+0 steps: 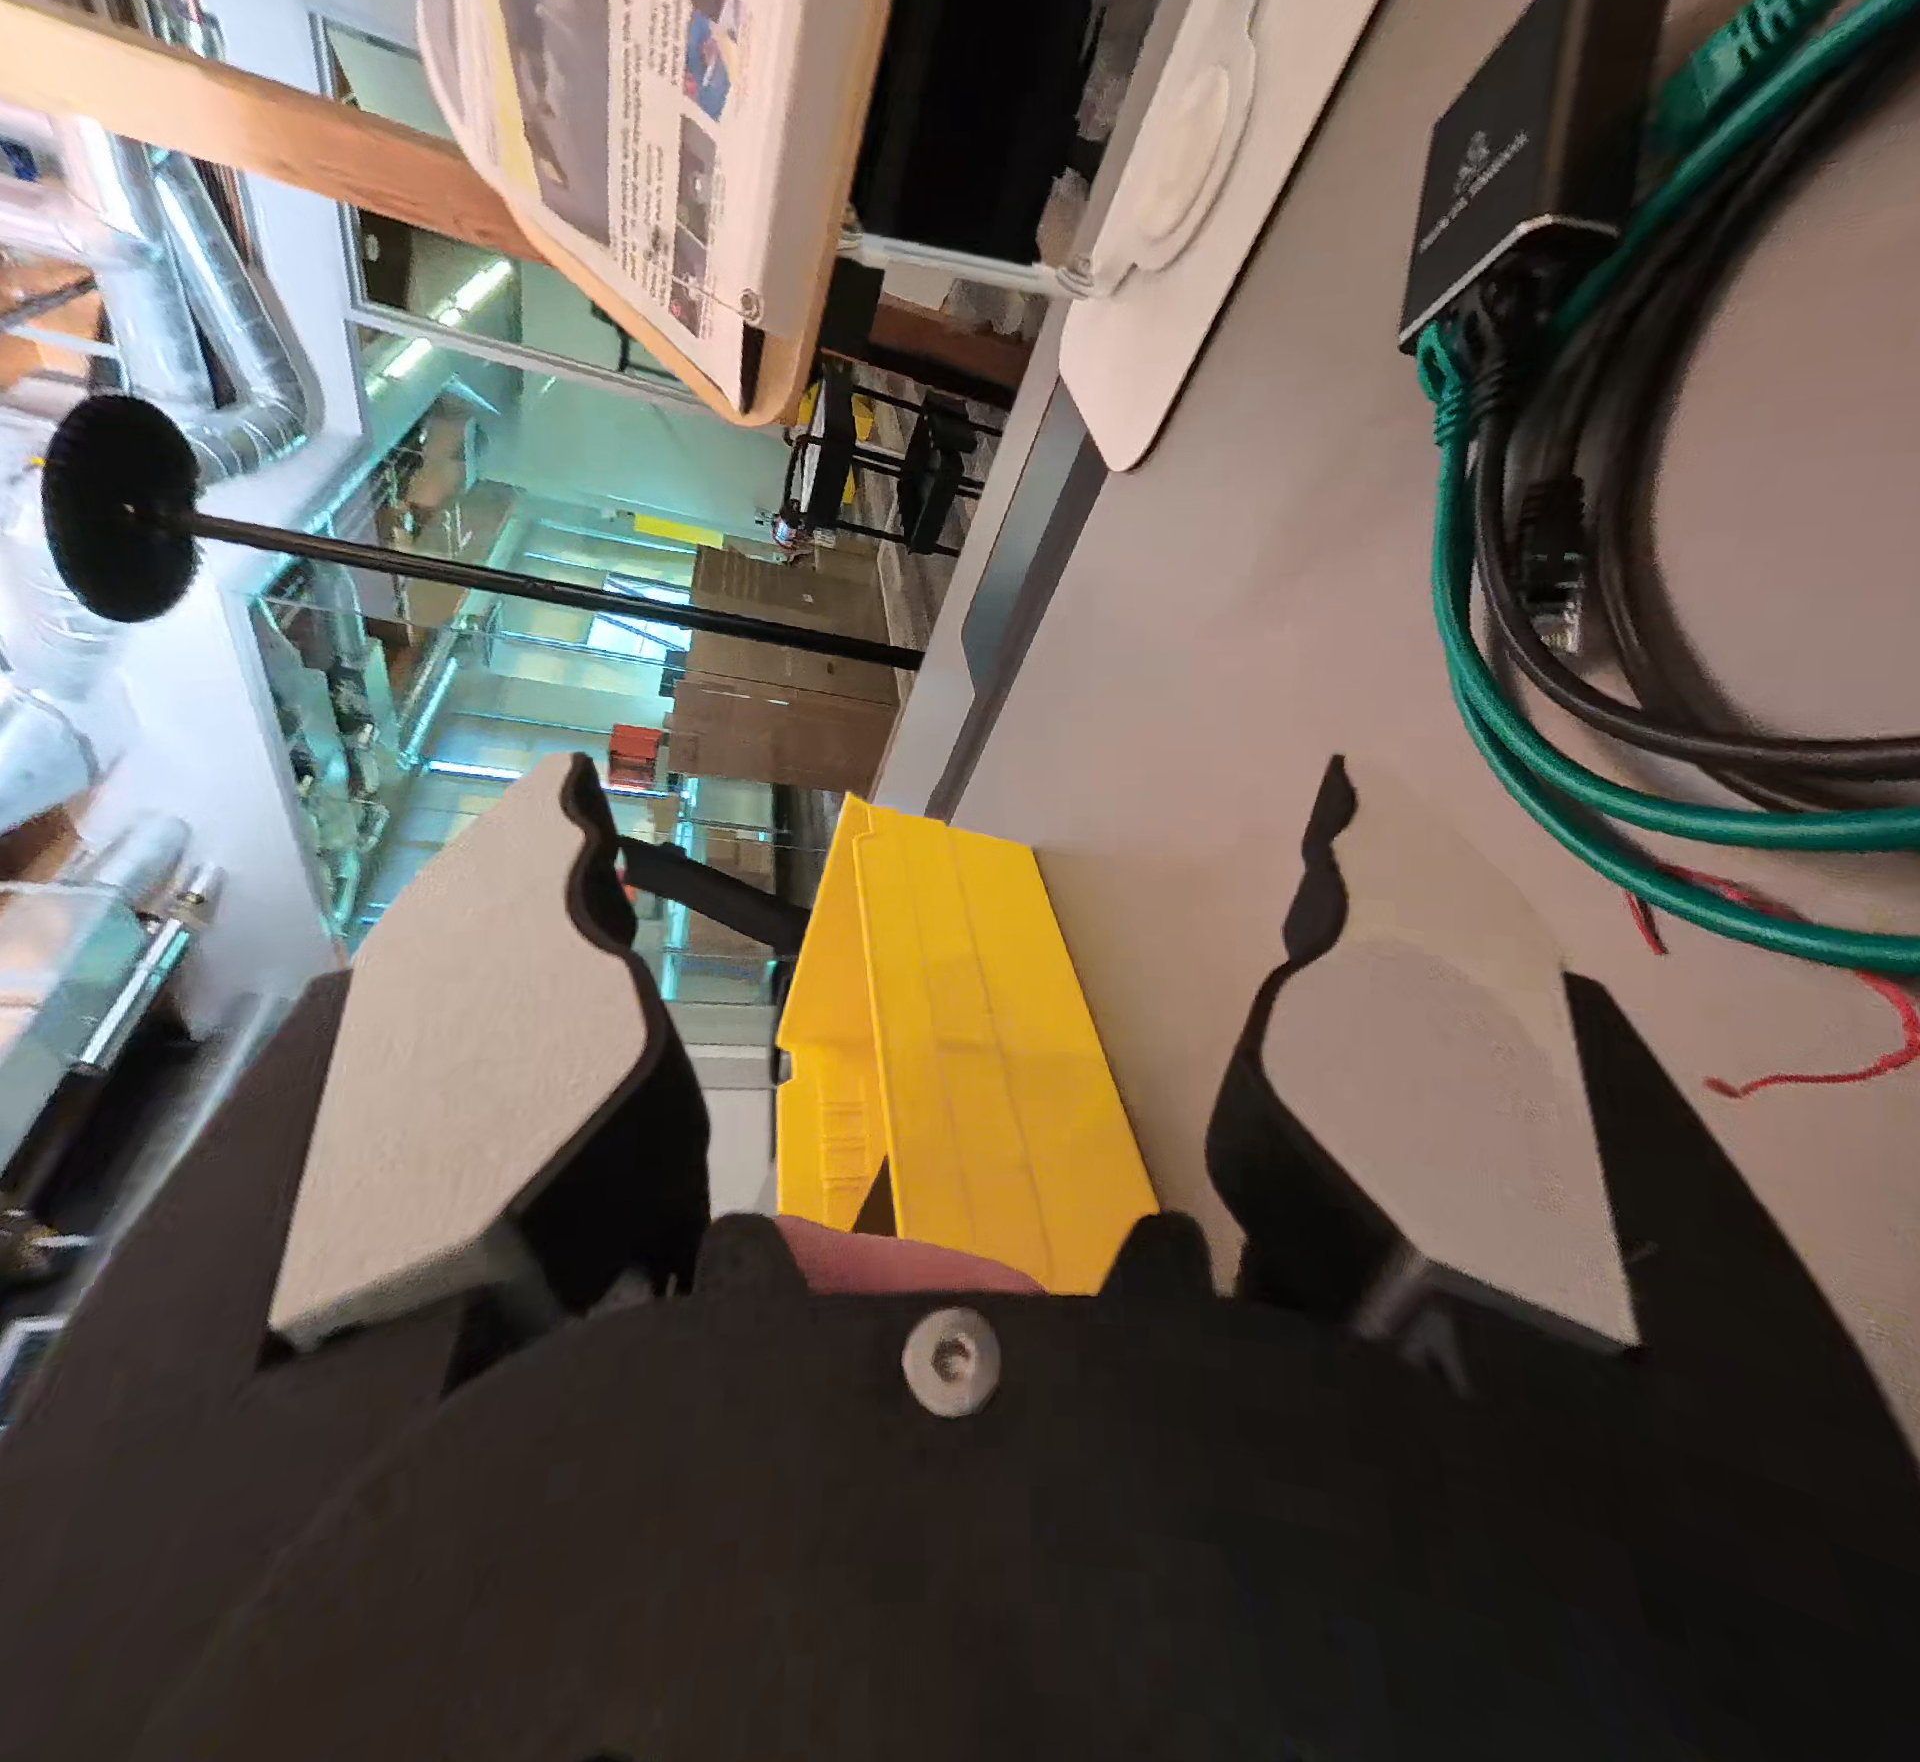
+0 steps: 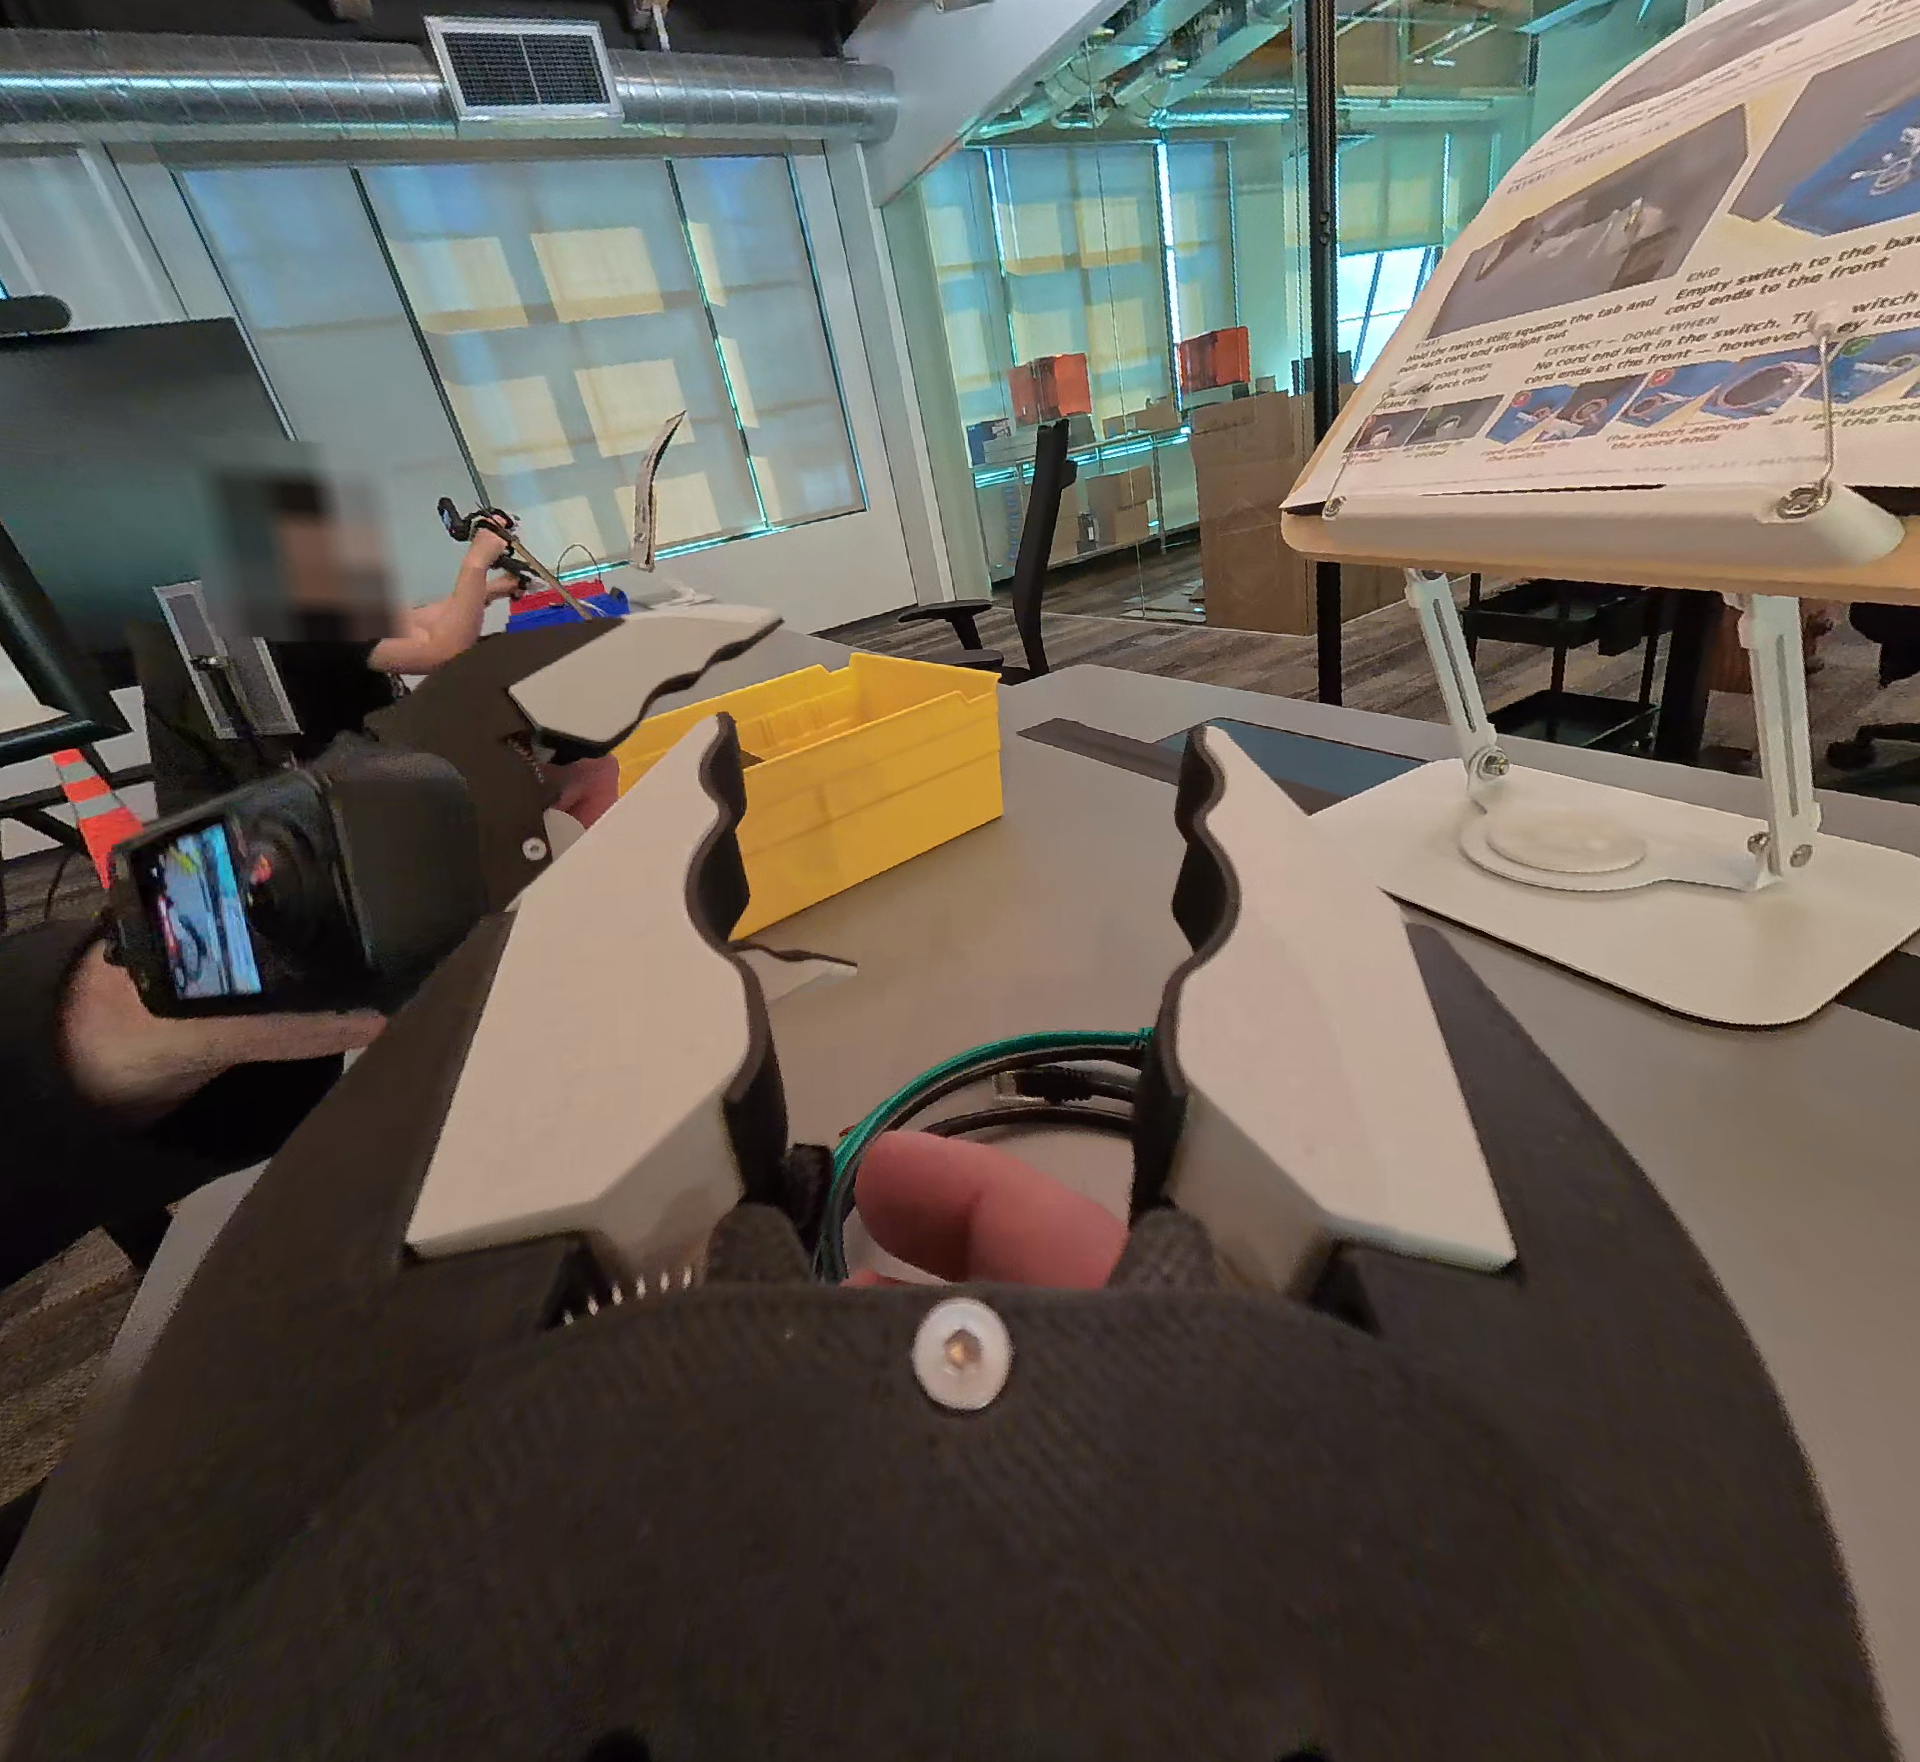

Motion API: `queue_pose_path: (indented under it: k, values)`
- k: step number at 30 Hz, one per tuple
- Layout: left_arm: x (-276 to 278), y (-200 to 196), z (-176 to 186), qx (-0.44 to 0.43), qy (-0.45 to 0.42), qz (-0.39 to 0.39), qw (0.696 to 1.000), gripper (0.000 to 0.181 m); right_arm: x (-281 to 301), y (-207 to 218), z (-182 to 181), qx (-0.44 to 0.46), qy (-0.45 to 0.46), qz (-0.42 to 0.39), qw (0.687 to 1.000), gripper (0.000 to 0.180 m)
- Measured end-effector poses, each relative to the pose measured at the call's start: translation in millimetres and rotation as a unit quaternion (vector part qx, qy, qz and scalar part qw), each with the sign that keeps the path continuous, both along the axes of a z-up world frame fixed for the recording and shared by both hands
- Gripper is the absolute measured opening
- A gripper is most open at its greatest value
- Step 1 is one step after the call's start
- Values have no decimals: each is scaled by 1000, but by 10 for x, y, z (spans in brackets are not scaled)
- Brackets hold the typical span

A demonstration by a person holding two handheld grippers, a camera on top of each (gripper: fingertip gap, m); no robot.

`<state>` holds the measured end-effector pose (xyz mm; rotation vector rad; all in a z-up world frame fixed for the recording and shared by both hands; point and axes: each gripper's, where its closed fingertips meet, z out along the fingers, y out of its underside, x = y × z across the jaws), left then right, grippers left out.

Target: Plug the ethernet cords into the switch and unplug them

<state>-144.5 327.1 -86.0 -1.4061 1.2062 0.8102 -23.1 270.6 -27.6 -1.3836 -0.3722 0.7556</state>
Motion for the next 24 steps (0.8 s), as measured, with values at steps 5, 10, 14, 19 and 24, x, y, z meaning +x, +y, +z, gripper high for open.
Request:
queue_pose_path:
  k: [5, 10, 14, 19, 24]
  values:
    - [52, 1, -97, 9, 51, 1, 999, 119, 12, 11, -23, -2, -1, -1, 1000, 82]
    - [69, 12, -184, 7, 93, 1, 996, 113, 23, 20, -43, -4, -2, -3, 1000, 82]
    - [205, 4, -182, 14, 133, -16, 991, 110, 40, 30, -67, -6, -2, -4, 1000, 81]
    - [334, 23, -108, 30, 162, -34, 986, 109, 74, 54, -79, -8, 0, -8, 1000, 81]
    - [363, 37, -148, 31, 170, -40, 984, 111, 106, 74, -93, -9, 0, -11, 1000, 81]
